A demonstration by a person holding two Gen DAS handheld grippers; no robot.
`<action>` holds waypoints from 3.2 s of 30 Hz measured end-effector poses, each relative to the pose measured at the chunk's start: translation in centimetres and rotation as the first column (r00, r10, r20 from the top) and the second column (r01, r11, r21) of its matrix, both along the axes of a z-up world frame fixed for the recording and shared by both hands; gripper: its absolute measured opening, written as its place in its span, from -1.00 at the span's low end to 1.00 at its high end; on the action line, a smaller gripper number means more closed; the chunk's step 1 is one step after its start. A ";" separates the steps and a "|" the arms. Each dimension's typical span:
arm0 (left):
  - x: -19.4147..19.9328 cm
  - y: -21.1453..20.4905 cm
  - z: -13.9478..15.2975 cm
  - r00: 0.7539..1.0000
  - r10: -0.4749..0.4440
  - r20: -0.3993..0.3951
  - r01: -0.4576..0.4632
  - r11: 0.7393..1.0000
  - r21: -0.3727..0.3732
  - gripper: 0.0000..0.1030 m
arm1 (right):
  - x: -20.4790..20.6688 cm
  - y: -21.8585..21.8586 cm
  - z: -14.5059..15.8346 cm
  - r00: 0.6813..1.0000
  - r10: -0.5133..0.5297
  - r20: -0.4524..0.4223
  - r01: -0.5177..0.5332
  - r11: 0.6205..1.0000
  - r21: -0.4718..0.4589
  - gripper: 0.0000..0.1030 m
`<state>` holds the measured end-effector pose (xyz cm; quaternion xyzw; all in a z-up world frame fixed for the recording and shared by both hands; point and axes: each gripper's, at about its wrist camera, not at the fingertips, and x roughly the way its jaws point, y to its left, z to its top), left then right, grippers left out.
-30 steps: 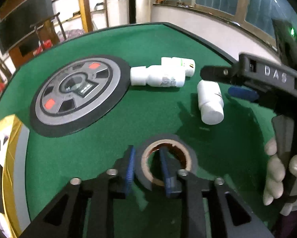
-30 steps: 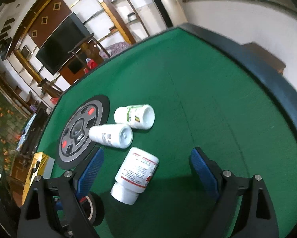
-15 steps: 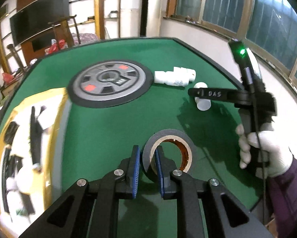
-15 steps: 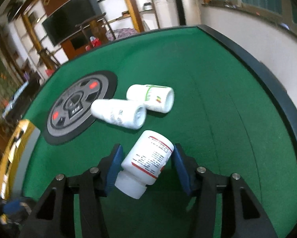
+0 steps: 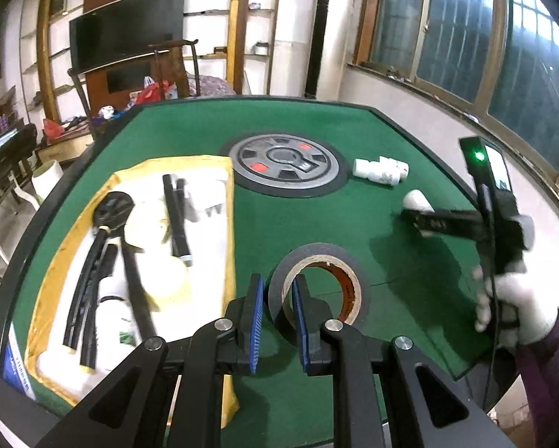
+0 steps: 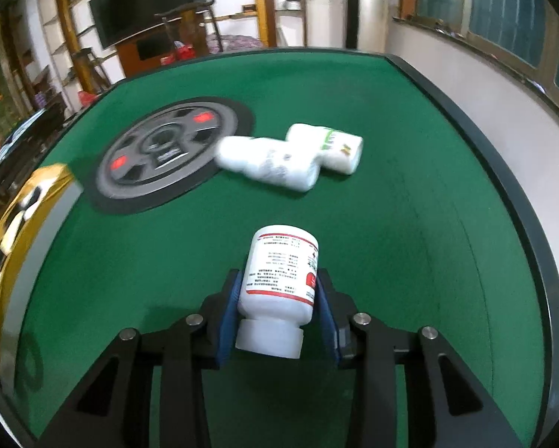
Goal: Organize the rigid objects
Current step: 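Carry the tape roll and red-label bottle over the tray with both tools, then lower both objects into the tray and open both tools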
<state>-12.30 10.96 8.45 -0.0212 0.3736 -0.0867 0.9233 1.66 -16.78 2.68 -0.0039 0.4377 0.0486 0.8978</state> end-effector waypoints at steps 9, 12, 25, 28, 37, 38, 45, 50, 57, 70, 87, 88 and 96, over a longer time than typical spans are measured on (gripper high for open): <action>-2.2 1.8 1.1 0.997 0.029 0.068 -0.030 1.000 0.008 -0.71 | -5.2 4.7 3.3 0.991 0.122 0.056 -0.125 0.991 0.042 -0.27; -2.7 2.6 1.5 0.995 0.046 0.083 -0.047 0.999 0.011 -0.71 | -6.3 6.4 3.9 0.984 0.163 0.065 -0.167 0.984 0.056 -0.27; -3.8 6.4 2.1 0.982 0.138 0.131 -0.140 0.990 0.008 -0.70 | -8.3 13.6 5.3 0.951 0.301 0.070 -0.306 0.949 0.075 -0.27; -3.6 7.2 1.9 0.979 0.158 0.130 -0.160 0.987 0.006 -0.70 | -8.4 15.4 5.5 0.940 0.335 0.069 -0.340 0.937 0.081 -0.27; -2.3 9.2 0.9 0.972 0.209 0.106 -0.211 0.977 0.005 -0.70 | -8.2 21.0 5.7 0.904 0.423 0.056 -0.426 0.901 0.074 -0.27; -2.1 9.6 0.7 0.971 0.216 0.101 -0.217 0.976 0.003 -0.70 | -8.2 21.5 5.7 0.901 0.431 0.055 -0.434 0.898 0.075 -0.27; -1.1 11.2 -0.2 0.966 0.246 0.076 -0.246 0.969 -0.003 -0.70 | -7.8 24.8 5.4 0.877 0.480 0.037 -0.481 0.874 0.070 -0.27; -0.5 11.9 -0.9 0.965 0.257 0.056 -0.257 0.966 -0.008 -0.70 | -7.8 26.1 5.1 0.863 0.504 0.027 -0.504 0.861 0.070 -0.27; 0.3 12.6 -1.6 0.963 0.268 0.030 -0.268 0.963 -0.011 -0.70 | -8.4 27.3 4.5 0.844 0.536 0.005 -0.535 0.842 0.070 -0.27; 2.6 14.2 -3.3 0.952 0.305 -0.024 -0.305 0.952 -0.029 -0.70 | -8.2 28.1 2.5 0.836 0.548 -0.037 -0.545 0.836 0.070 -0.27; 1.9 16.5 -1.5 0.934 0.358 0.005 -0.352 0.920 -0.174 -0.02 | -9.6 28.9 1.3 0.809 0.586 -0.046 -0.584 0.810 0.054 -0.26; 1.8 16.5 -1.4 0.933 0.360 0.007 -0.353 0.919 -0.177 0.05 | -9.5 28.9 1.3 0.807 0.589 -0.050 -0.586 0.808 0.057 -0.26; 1.2 15.9 -0.2 0.938 0.345 0.022 -0.332 0.915 -0.230 0.33 | -10.0 26.3 2.7 0.813 0.582 0.003 -0.575 0.804 0.152 0.04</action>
